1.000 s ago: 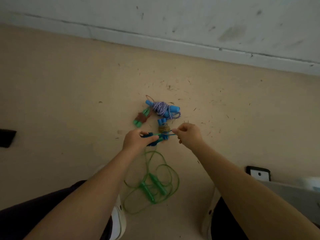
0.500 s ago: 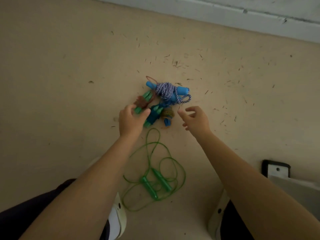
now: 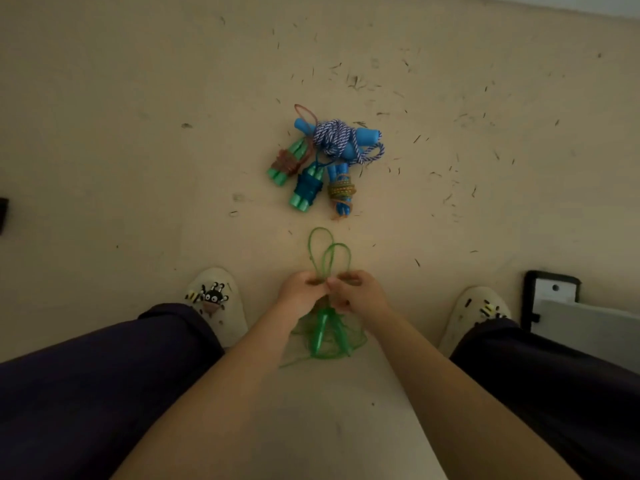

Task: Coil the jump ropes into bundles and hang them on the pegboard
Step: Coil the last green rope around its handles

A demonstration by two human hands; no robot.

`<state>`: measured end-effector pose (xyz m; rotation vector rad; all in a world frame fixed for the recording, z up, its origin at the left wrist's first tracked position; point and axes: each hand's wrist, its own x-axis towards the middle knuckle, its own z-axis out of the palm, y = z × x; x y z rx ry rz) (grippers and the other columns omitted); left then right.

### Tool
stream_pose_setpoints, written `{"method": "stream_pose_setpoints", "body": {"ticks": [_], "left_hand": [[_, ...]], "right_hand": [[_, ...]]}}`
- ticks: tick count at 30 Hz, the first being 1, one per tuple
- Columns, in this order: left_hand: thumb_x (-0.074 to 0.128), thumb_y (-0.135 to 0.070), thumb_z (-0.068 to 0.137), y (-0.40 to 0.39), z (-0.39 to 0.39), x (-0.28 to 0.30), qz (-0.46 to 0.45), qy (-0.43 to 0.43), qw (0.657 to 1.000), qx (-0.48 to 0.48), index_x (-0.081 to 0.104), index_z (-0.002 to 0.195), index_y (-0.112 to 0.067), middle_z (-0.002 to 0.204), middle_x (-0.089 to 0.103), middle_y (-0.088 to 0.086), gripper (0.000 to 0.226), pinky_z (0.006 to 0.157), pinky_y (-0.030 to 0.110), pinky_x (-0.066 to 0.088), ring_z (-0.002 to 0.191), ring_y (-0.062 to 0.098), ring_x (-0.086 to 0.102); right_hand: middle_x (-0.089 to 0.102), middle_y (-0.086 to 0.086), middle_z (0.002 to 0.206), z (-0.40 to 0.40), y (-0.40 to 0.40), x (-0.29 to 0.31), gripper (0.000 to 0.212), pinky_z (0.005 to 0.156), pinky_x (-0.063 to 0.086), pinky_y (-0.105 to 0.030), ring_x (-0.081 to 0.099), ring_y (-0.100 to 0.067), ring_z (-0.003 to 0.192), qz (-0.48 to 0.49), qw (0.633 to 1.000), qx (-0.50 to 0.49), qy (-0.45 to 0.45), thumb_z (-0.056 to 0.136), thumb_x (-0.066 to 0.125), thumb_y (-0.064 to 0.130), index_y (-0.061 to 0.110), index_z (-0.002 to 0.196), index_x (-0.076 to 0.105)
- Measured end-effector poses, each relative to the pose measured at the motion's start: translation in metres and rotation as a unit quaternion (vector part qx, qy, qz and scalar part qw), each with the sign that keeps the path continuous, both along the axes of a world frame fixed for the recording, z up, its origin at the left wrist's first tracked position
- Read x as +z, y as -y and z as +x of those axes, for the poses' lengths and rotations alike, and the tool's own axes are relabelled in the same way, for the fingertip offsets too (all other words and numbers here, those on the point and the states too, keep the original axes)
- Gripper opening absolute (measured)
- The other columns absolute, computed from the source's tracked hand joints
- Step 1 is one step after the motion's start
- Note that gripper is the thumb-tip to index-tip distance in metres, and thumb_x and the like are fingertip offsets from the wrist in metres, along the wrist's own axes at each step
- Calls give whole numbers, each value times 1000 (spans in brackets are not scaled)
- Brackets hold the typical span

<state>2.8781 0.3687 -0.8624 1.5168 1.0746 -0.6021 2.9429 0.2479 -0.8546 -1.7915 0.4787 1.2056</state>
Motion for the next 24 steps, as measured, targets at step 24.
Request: {"method": "stream_pose_setpoints", "body": {"ticks": [24], "left_hand": [[71,-19,91,-4,-9,422,3,468,884,17,75,86,-12,68,70,1,9,49,22,48,53,11,58]], "right_hand": [[67,0,79,10,47,435,12,65,43,-20,59,-7,72,280,892,83,345,89,68,13,19,81,62]]}}
